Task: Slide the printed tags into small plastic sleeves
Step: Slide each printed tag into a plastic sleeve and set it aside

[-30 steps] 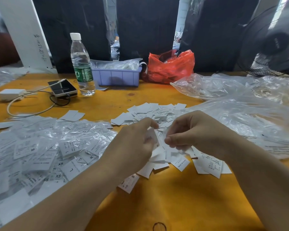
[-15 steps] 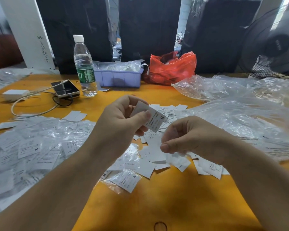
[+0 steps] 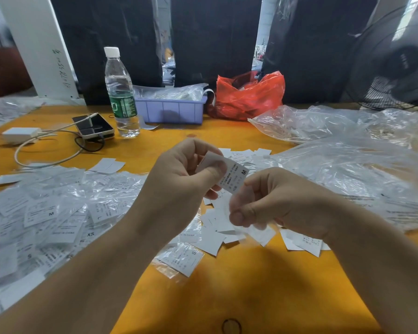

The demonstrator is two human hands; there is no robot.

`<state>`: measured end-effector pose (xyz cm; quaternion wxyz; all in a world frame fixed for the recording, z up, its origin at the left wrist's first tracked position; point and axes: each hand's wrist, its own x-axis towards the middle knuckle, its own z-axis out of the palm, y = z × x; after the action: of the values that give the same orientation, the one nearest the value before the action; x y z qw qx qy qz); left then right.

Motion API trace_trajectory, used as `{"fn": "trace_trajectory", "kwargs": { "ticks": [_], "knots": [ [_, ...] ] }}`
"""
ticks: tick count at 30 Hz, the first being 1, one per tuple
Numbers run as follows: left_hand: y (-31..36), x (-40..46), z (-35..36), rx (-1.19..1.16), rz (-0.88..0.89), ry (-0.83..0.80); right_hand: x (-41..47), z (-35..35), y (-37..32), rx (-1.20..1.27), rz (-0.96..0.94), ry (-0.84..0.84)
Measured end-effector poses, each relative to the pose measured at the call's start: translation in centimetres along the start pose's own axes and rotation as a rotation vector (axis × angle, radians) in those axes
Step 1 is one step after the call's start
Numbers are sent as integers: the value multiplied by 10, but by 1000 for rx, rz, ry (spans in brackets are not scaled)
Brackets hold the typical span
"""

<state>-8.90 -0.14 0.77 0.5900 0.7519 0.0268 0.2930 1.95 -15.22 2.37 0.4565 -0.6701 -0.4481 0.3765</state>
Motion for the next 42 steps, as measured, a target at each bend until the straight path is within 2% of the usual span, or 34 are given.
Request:
{"fn": "trace_trajectory", "kwargs": {
  "ticks": [13,27,31,34,38,42],
  "knots": [
    [4,0,-4,79,-8,-13,-2,1,-2,9,-5,23],
    [9,3,-15,158,-81,-263,-1,0,-1,-34,-41,14],
    [8,3,-15,192,-85,-289,1,0,3,-70,-51,3],
    [8,2,-13,220,-84,-257,2,-1,5,-73,-41,9],
    [8,3,-15,214,-74,-110,4,-4,7,-74,-29,41],
    [10,1,-11,224,-43,-92,4,-4,7,-64,-41,39]
  ]
}}
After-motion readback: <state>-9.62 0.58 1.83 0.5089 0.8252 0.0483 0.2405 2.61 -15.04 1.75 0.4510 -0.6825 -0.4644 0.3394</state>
